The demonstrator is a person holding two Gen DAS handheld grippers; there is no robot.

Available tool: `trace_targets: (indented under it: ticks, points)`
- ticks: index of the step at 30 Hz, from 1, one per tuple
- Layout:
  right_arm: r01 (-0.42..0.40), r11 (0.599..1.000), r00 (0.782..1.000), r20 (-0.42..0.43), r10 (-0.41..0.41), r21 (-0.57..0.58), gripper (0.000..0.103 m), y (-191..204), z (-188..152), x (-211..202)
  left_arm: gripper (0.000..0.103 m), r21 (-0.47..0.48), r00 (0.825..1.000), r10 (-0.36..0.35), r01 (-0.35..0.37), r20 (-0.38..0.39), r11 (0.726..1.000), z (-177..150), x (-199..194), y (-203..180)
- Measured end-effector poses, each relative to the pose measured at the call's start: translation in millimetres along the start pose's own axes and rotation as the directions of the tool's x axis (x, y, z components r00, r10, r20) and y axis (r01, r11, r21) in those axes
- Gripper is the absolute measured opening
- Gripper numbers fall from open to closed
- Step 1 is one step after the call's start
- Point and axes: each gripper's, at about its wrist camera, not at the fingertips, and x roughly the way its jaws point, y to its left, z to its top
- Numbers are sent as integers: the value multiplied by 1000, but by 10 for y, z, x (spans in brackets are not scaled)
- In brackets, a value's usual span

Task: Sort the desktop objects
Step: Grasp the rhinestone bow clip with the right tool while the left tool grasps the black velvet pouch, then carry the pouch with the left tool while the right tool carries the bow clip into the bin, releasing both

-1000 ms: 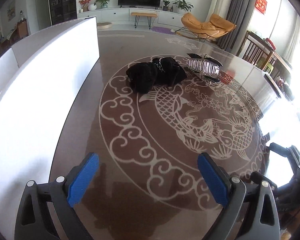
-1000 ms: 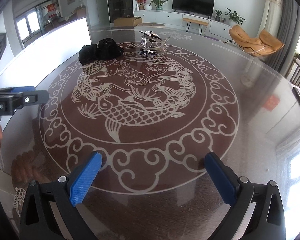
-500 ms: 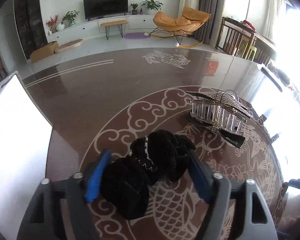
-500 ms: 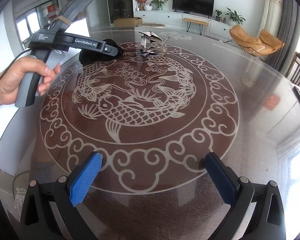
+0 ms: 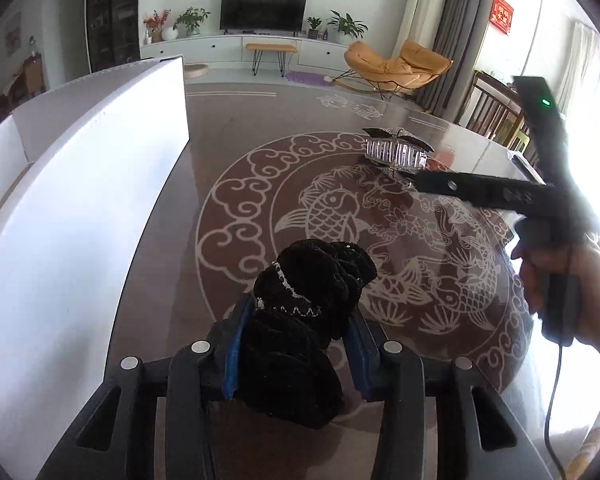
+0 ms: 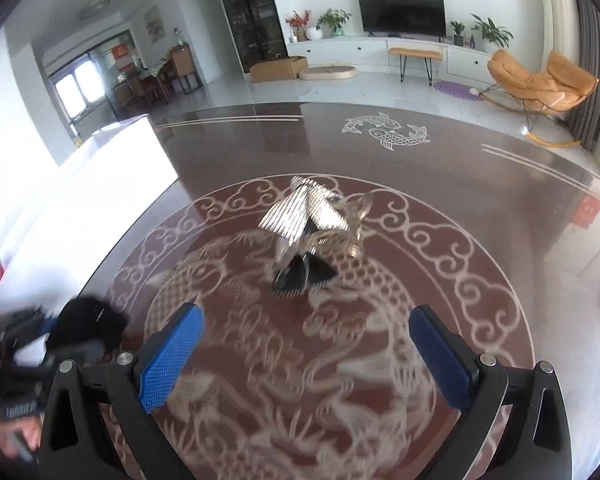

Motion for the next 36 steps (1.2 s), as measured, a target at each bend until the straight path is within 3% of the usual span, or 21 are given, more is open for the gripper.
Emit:
trace_targets:
  ticks: [2, 4, 5, 9, 13, 15, 18, 20, 22, 26, 29, 32, 34, 36]
  points:
    - [-2, 999, 1000, -17, 3, 50, 100, -65, 233, 276, 43, 3, 1000, 7, -7, 6, 1000, -110, -104, 5]
    - [27, 999, 999, -23, -26, 33, 72, -41, 336, 411, 43, 8, 1000, 14, -14, 12, 1000, -202, -209, 9]
    - [28, 1000, 999, -20, -28, 9, 51, -11, 367, 414, 43, 4, 1000, 13, -13, 17, 1000, -242, -262, 22]
    - [18, 1000, 1000, -13, -18, -18, 51, 70, 310, 242, 43, -51, 999, -17, 19, 46, 999, -304, -485, 120]
    - [-13, 998, 1000, 27, 15, -61, 51, 257, 184, -221, 43, -145, 989, -106, 121, 107, 982, -208, -812, 158]
    - [-41, 994, 997, 61, 48, -105, 51, 483, 199, -507, 43, -184, 977, -142, 170, 159, 968, -136, -1081, 234]
    - [-111, 973, 986, 98, 133, -203, 51, 1038, 268, -886, 43, -224, 966, -126, 178, 226, 958, -35, -1504, 464]
    - [-174, 948, 972, 107, 209, -268, 51, 1524, 321, -1047, 43, -251, 967, -67, 131, 245, 959, -7, -1752, 738]
    - [-240, 915, 954, 95, 284, -324, 51, 2042, 345, -1124, 43, -282, 971, 40, 28, 235, 959, -35, -1940, 1061]
    - [-324, 848, 928, 35, 372, -419, 51, 3054, 237, -1012, 43, -360, 966, 227, -169, 125, 918, -244, -2054, 1731]
    - [-332, 823, 936, -52, 349, -460, 51, 3625, 99, -676, 44, -402, 958, 287, -256, 19, 879, -450, -1956, 2088]
    - [-326, 823, 945, -172, 278, -466, 53, 3954, -21, -269, 50, -420, 950, 307, -301, -55, 856, -608, -1834, 2241]
    - [-308, 846, 945, -240, 221, -435, 64, 3978, -43, -24, 59, -427, 949, 305, -307, -73, 851, -677, -1793, 2249]
    - [-288, 868, 948, -251, 197, -405, 71, 3915, -16, -2, 76, -428, 947, 316, -311, -61, 849, -718, -1812, 2201]
